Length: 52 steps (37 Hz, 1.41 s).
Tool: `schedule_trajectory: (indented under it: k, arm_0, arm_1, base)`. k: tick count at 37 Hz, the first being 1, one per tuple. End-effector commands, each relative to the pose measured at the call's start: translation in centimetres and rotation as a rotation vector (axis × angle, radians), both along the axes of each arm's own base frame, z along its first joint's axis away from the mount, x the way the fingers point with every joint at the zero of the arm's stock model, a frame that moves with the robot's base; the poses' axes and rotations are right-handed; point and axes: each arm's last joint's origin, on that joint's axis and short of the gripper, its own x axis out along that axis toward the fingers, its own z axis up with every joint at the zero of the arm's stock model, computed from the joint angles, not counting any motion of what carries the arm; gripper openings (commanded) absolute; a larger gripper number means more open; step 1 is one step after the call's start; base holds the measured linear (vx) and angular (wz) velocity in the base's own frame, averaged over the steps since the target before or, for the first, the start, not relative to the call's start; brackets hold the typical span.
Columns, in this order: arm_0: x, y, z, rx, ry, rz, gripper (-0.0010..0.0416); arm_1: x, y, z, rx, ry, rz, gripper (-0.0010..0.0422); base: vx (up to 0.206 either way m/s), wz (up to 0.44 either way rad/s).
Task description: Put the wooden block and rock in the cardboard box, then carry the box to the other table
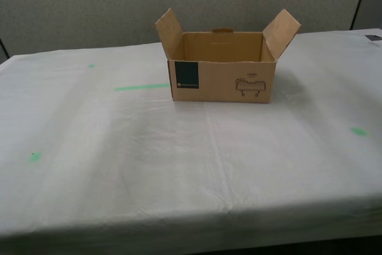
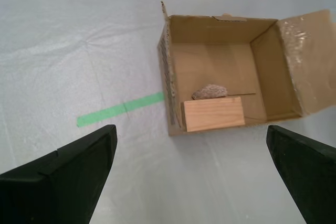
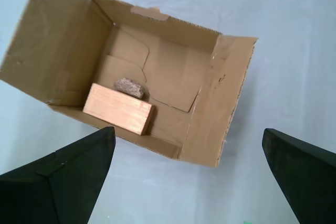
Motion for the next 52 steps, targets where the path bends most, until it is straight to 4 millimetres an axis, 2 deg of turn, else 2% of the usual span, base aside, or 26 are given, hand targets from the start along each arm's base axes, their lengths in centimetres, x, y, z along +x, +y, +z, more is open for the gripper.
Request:
schedule_trajectory:
  k: [1, 8, 14, 20, 33, 41, 52]
  arm_0:
    - [-1.3, -0.4, 1.5, 0.005, -0.03, -0.002, 0.039]
    - [-4.1, -1.3, 4.2, 0.028, -0.101, -0.001, 0.039]
    - [-6.8, -2.1, 4.5, 0.038, -0.157, 0.01, 0.039]
    - [-9.4, -2.9, 3.0, 0.049, -0.193, 0.011, 0.039]
    - [-13.5, -4.3, -1.1, 0.051, -0.175, 0.002, 0.039]
    - [-15.0, -4.7, -3.3, 0.047, -0.144, -0.008, 0.0389]
    - [-15.7, -5.0, -5.5, 0.031, -0.097, -0.007, 0.039]
  arm_1:
    - [-1.9, 0.2, 1.2, -0.011, -0.037, -0.023, 0.0389]
    - [-5.4, 1.2, 2.7, -0.044, -0.097, -0.042, 0.0389]
    - [-8.0, 2.6, 2.7, -0.041, -0.129, -0.021, 0.0389]
    - [-10.4, 4.0, 2.0, -0.035, -0.182, 0.009, 0.0389]
    - [-14.3, 6.0, -1.9, -0.065, -0.208, 0.022, 0.0389]
    - [-14.9, 6.3, -3.1, -0.061, -0.188, 0.014, 0.0389]
    - [-14.9, 6.3, -3.2, -0.059, -0.183, 0.013, 0.0389]
  base:
    - [0.0, 0.0]
    - [0.0, 0.0]
    - [0.0, 0.0]
    - [0.0, 0.0]
    - [0.0, 0.0]
    - [0.0, 0.0]
    - [0.0, 0.0]
